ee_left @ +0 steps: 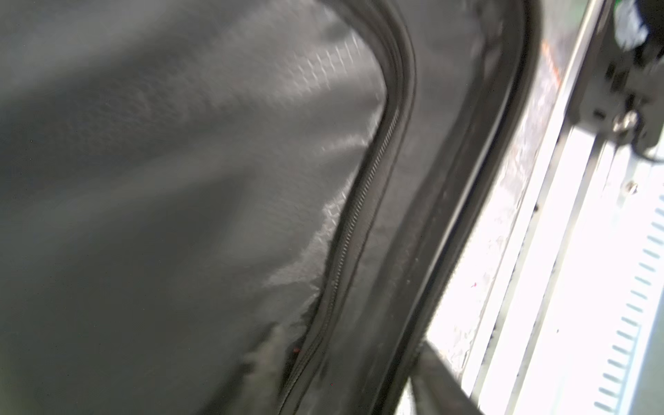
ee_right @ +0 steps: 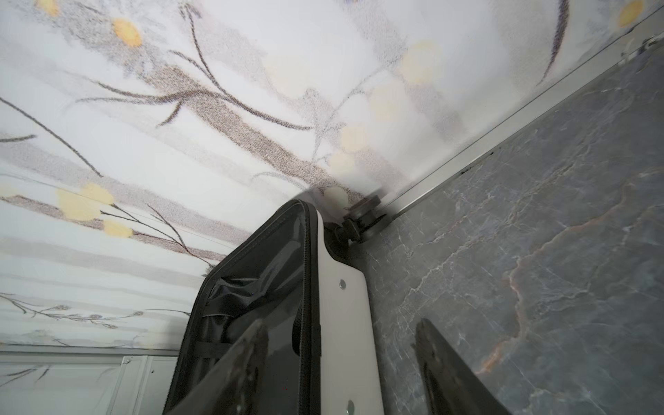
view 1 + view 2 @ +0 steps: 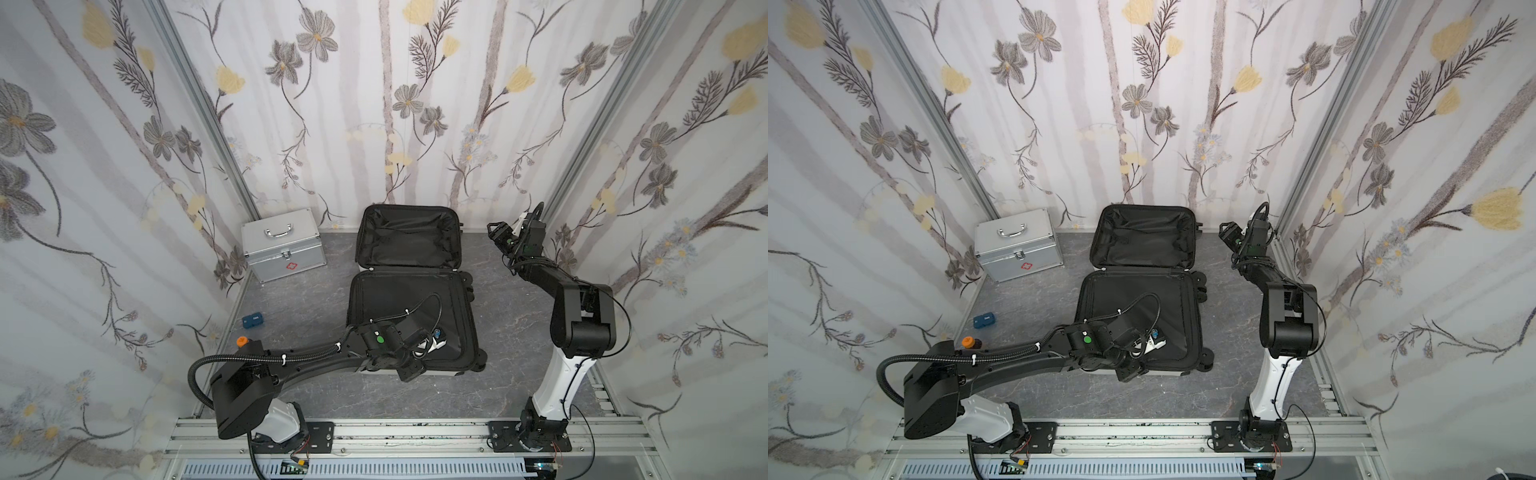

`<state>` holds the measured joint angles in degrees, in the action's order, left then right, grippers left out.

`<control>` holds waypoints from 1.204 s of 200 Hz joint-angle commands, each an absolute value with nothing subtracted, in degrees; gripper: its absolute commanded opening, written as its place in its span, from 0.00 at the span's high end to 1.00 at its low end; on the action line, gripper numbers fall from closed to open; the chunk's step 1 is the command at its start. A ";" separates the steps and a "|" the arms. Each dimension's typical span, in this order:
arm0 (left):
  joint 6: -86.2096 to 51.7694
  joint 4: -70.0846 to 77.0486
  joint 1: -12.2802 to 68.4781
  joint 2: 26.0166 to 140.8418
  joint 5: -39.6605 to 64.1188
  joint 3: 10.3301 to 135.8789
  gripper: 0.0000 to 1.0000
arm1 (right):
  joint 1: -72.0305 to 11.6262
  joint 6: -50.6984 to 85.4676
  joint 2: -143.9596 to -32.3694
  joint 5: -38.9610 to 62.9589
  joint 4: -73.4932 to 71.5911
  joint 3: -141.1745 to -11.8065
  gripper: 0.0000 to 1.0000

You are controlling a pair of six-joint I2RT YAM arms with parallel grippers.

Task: Open the suitcase zippers
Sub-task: Open the suitcase at the center of the board, then reset both arms

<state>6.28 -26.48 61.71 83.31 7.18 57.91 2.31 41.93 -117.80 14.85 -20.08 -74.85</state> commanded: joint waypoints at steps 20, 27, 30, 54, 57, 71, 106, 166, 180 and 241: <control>-1.64 -19.19 49.73 69.31 6.60 55.81 0.00 | 2.29 28.24 -100.27 9.36 -20.26 -59.81 0.23; -2.60 -17.19 45.93 66.01 5.30 54.52 0.00 | 2.28 26.54 -96.61 7.97 -21.39 -56.21 0.14; -2.95 -16.38 44.31 64.81 4.18 53.77 0.00 | 2.28 25.74 -95.02 7.28 -22.01 -54.48 0.02; -5.48 -9.92 30.84 58.01 -8.56 48.13 0.00 | 2.46 21.50 -82.05 1.42 -27.79 -39.06 0.00; -5.61 -9.22 29.21 57.33 -9.62 47.25 0.00 | 2.46 20.74 -80.50 0.38 -28.65 -37.50 0.00; -4.61 -3.60 22.33 55.40 -13.07 41.98 0.00 | 2.45 17.53 -74.05 -1.72 -32.92 -29.24 0.00; 0.00 14.05 13.53 56.20 -22.00 29.08 0.00 | 2.42 10.83 -60.92 -3.29 -43.71 -11.47 0.00; -0.39 46.96 5.33 78.72 -14.69 19.58 0.00 | 2.70 9.52 -67.10 -2.70 -67.80 -2.80 0.00; 3.04 44.78 5.17 80.90 -9.95 22.77 0.00 | 2.73 7.01 -72.49 0.57 -69.79 -5.77 0.00; -1.59 53.62 0.23 90.23 -5.51 21.98 0.00 | 3.69 3.83 -84.37 2.97 -74.28 -9.58 0.00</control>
<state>-0.08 46.52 0.54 89.73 -7.55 21.85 3.44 5.69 -85.36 1.48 -71.33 -7.64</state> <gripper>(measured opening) 0.997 0.998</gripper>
